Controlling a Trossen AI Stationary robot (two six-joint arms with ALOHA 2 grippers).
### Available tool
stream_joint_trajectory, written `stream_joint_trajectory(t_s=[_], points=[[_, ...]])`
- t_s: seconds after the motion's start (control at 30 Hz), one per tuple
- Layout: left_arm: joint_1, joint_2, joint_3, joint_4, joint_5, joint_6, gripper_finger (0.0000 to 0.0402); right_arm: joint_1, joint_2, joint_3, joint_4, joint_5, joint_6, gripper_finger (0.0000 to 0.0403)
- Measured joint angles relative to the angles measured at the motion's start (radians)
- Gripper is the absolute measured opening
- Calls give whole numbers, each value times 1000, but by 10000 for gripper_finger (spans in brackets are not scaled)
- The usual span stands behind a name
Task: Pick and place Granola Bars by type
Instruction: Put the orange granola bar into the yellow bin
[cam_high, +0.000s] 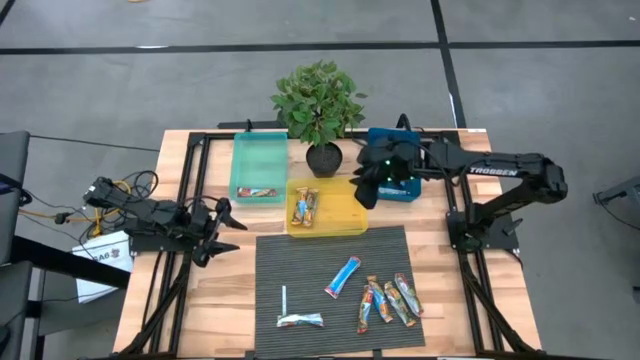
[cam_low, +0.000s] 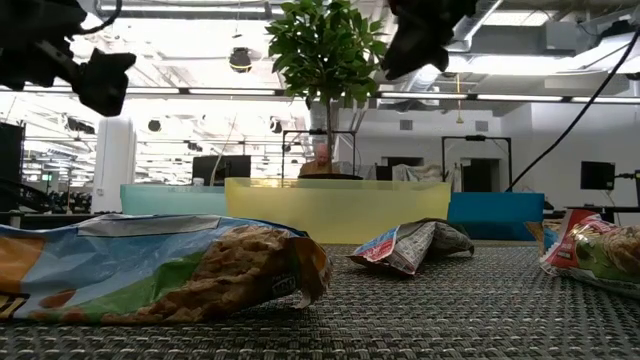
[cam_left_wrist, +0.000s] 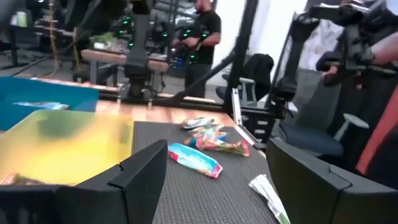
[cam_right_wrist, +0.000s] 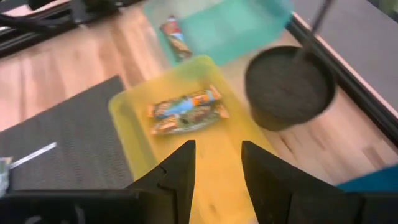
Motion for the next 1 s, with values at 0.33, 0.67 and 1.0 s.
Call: stream_joint_trajectory(t_s=[0.33,0.67,1.0], points=[[0,4,-1,-4,0,57,265,133,0,7,8,-2,41,122],[0,4,-1,-5,0,48,265,279,0,7,8,-83,41,123],[0,4,-2,-5,-1,50,265,366,0,7,106,-184,34,123]])
